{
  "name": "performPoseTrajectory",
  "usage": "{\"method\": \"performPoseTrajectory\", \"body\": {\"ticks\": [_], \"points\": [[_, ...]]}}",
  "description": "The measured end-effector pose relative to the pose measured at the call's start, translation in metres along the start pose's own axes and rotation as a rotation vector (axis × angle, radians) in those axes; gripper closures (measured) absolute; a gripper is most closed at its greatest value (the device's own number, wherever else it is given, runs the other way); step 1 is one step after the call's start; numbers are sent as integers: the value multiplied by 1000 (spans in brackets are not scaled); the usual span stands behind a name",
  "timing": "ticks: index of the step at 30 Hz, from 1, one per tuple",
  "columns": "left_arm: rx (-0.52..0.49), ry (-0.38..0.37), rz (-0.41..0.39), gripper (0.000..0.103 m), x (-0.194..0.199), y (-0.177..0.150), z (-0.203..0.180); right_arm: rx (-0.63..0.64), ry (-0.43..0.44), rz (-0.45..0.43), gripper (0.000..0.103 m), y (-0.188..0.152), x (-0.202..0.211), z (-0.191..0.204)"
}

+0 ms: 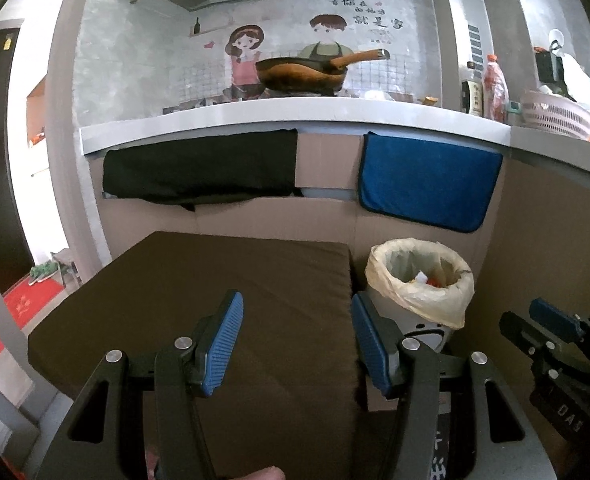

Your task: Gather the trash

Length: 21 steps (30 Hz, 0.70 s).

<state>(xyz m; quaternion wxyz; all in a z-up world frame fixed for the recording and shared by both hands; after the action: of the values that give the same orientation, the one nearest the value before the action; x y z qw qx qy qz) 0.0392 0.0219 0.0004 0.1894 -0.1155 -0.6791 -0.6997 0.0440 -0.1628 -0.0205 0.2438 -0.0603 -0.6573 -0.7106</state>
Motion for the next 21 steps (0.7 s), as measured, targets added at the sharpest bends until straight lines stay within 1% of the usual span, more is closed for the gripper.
{"method": "performPoseTrajectory", "body": {"ticks": [10,21], "points": [[14,27,-16,46,9,0,9,14,26,-5,60,1,2,8],[6,20,-18,46,9,0,9,28,19,-16,60,3,5,12]]}}
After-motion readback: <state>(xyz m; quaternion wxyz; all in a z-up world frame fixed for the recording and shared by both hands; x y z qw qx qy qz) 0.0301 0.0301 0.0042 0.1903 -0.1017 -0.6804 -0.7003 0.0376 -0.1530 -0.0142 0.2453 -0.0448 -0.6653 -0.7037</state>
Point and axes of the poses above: each gripper's, at about its wrist camera, not at the fingertips, and x roughly against the way its jaws point, z to its left, y to its top, the point moved 4 cm from there along -x, roughly the way its jaws point, and after that the axes turned 7 degrees about y, right-handed, at the moved point
